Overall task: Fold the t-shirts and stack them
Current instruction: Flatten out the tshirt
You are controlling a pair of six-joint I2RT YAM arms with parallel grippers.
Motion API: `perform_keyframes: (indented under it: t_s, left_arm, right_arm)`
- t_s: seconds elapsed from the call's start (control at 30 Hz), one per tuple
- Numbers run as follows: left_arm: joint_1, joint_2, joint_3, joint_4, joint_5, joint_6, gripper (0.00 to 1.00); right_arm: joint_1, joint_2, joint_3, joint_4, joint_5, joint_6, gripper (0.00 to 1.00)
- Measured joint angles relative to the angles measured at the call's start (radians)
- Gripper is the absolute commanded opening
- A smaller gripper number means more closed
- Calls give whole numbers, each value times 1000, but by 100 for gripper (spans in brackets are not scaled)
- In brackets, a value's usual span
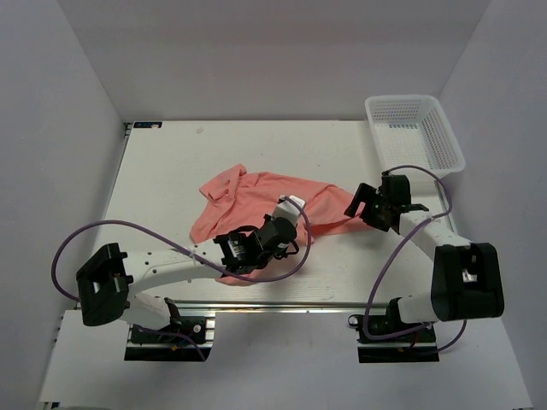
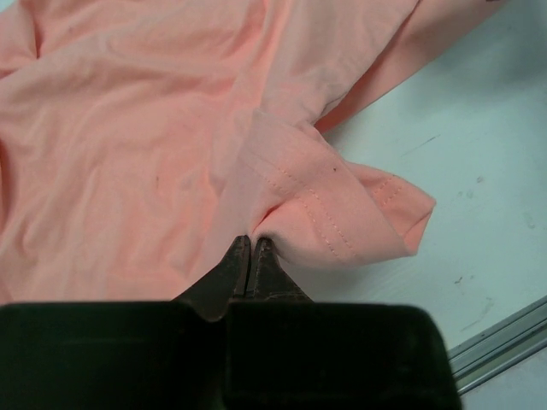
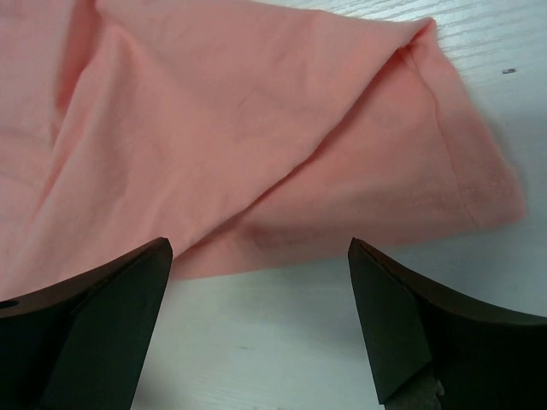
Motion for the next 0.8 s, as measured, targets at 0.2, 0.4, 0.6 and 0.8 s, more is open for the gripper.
perform_keyframes:
  t_s: [0.2,0.4,0.6,0.8]
  left_arm:
    - [0,1,-8,-21,0,-15,0]
    - [0,-13,-8,-43,-5,-24,0]
    - [0,-83,-8,-67,-26,-33,0]
    - [0,-171,-21,-69,-50,-40,0]
  right_arm:
    - [0,135,54,37,16,51,84]
    - [0,178,79,99,18,92,83]
    - [0,235,121,126,57,123,77]
    - [0,295,164,115,105,147,78]
